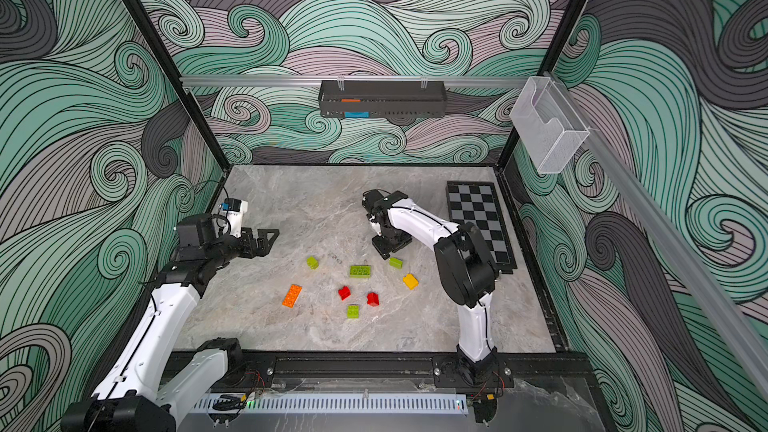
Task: Assemble a giraffe with lego
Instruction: Pick up the lego brick from the center of the board.
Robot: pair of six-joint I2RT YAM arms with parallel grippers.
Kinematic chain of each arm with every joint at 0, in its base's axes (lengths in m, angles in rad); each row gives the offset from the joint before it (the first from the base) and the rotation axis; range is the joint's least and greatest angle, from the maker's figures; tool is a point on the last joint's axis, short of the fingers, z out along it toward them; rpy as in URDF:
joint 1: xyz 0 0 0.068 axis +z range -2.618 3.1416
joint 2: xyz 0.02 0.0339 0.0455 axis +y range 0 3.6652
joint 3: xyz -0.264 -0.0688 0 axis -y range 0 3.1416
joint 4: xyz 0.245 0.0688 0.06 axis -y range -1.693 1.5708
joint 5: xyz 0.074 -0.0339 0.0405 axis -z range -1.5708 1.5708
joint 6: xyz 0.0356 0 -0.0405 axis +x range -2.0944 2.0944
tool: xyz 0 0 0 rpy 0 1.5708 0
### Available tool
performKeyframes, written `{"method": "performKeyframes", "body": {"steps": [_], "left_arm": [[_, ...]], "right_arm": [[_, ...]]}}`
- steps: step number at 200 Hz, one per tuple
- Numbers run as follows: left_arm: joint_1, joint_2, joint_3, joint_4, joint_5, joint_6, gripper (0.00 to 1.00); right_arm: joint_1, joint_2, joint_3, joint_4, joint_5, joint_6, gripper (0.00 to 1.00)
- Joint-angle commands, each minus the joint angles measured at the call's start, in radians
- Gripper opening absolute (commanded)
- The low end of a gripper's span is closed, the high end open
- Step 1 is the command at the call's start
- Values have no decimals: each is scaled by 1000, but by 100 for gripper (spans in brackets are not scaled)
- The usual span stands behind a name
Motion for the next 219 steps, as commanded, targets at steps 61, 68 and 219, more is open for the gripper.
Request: {"method": "performKeyframes", "body": {"steps": [61, 68, 219], "left_arm": [[-5, 4, -2, 17, 24, 17, 99], [-5, 4, -2, 16, 23, 17, 99], [-84, 49, 170, -32, 49, 127, 99]], "right_arm": [[9, 82, 14, -48, -19, -25, 45], [9, 85, 14, -48, -17, -26, 44], [-77, -168, 150, -29, -306, 153, 1]]}}
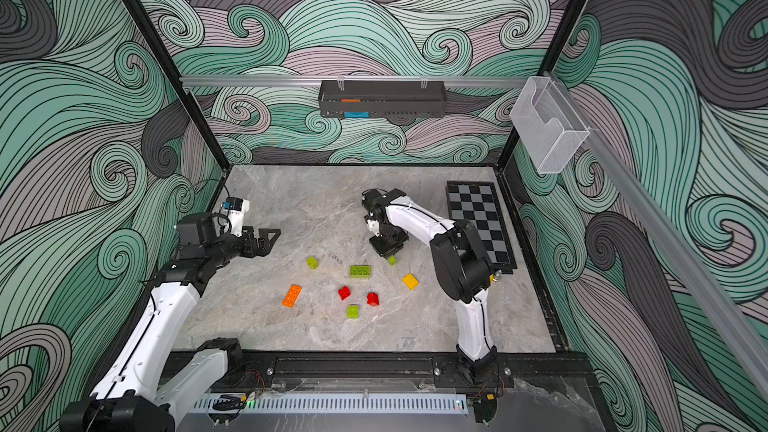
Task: Assemble a giraffe with lego
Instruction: Pick up the lego brick from the center of the board.
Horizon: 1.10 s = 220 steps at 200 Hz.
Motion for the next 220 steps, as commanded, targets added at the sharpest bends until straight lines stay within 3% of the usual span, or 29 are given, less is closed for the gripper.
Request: {"method": "performKeyframes", "body": {"steps": [1, 31, 55, 72, 94, 134, 171, 220], "left_arm": [[-56, 33, 129, -16, 28, 99, 98], [-154, 136, 309, -96, 26, 163, 99], [-226, 214, 421, -95, 123, 75, 99], [-270, 257, 450, -2, 252, -52, 99], [-331, 311, 467, 165, 380, -235, 99], [-388, 379, 467, 419, 389, -593, 93], [-411, 396, 426, 602, 383, -795, 82], [-496, 443, 461, 576, 370, -780, 76]], "right_arm": [[-43, -160, 74, 26, -169, 128, 1], [-85, -377, -55, 308, -372, 353, 0], [-139, -595, -383, 869, -526, 681, 0], [-150, -707, -582, 1251, -486, 901, 0], [-150, -750, -673, 1487, -454, 1044, 0], [-129, -759, -858, 1929, -312, 1317, 0], [-74, -735, -923, 2125, -204, 1384, 0], [20, -687, -920, 2208, -128, 1368, 0]]}}
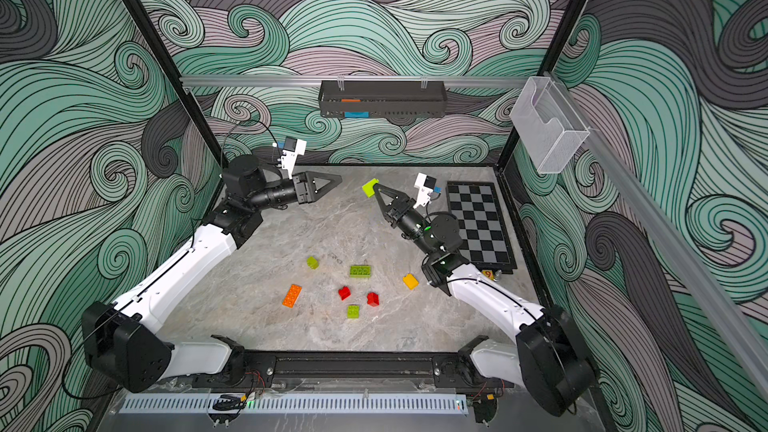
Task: Assemble a giraffe with lego
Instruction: Pick up the lego brick from the center of the board.
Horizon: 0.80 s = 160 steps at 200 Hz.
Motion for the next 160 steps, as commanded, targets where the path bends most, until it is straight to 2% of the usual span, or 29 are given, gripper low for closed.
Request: {"method": "performKeyframes", "body": {"steps": [1, 32, 64, 104, 160], "left_arm": [[-39, 31, 34, 30, 9, -34, 76], [-83, 48, 42, 39, 4, -50, 65], [-93, 57, 45, 44, -3, -52, 52], [-99, 67, 56, 35, -14, -55, 41], [-95, 69, 89, 20, -19, -46, 37]], "right_arm": [[33, 33, 16, 117, 60, 17, 0], [57, 67, 28, 166, 70, 17, 0], [70, 78, 30, 166, 70, 1, 0], [74, 93, 34, 177, 60, 0, 0], [78, 99, 24, 186, 28, 1, 0]]}}
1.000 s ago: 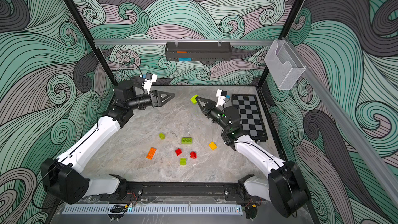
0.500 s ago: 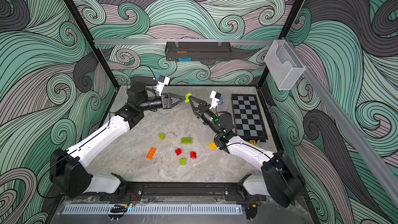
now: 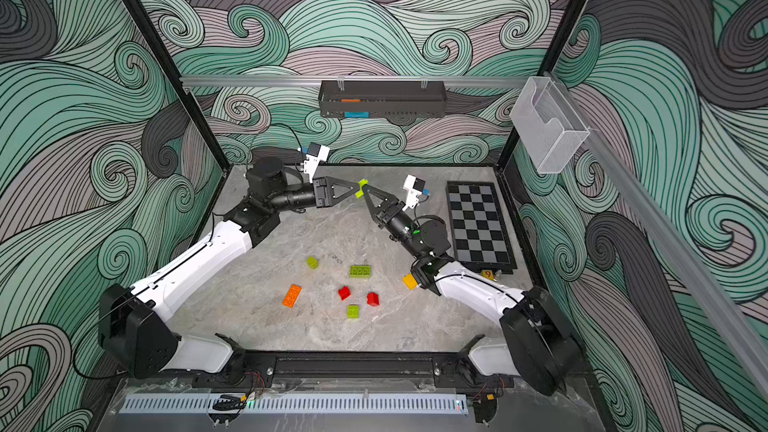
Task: Assemble a giraffe with lego
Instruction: Pick up the lego brick from the center of the board.
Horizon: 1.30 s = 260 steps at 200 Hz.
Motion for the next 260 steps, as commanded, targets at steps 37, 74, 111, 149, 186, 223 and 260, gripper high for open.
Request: {"method": "performKeyframes", "body": {"steps": [37, 74, 111, 149, 186, 223, 260], "left_arm": [[7, 3, 100, -69, -11, 53, 36], [32, -24, 169, -326, 105, 240, 44], [51, -79, 131, -441, 160, 287, 46], [52, -56, 142, -446, 140, 267, 48], [48, -33, 141, -399, 141, 211, 39], [42, -35, 137, -393, 146, 209, 23], [32, -41, 119, -407, 157, 216, 12]], "right_arm": [[5, 8, 11, 52, -115, -15, 0], [-71, 1, 14, 40, -380, -3, 0], [-113, 5, 42, 11, -531, 9, 0], [-109, 42, 88, 22, -608, 23, 0], [-91, 60, 106, 7, -616, 12, 0], [-86, 75, 112, 8, -618, 15, 0], [-85, 84, 120, 12, -617, 18, 0]]}}
